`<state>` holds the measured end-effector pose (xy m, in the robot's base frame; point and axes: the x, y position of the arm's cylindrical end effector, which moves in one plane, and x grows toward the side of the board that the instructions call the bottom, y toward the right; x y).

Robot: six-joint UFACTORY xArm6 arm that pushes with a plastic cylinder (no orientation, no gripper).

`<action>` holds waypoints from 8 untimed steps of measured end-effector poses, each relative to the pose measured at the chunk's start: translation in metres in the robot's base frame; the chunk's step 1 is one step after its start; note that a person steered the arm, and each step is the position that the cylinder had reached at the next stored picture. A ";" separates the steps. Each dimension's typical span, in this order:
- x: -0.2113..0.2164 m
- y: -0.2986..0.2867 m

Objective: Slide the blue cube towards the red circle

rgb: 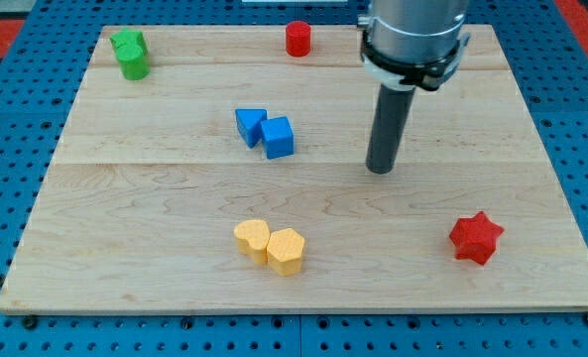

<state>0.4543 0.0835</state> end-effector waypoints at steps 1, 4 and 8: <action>0.002 -0.029; -0.002 -0.059; -0.079 -0.113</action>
<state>0.3750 -0.0297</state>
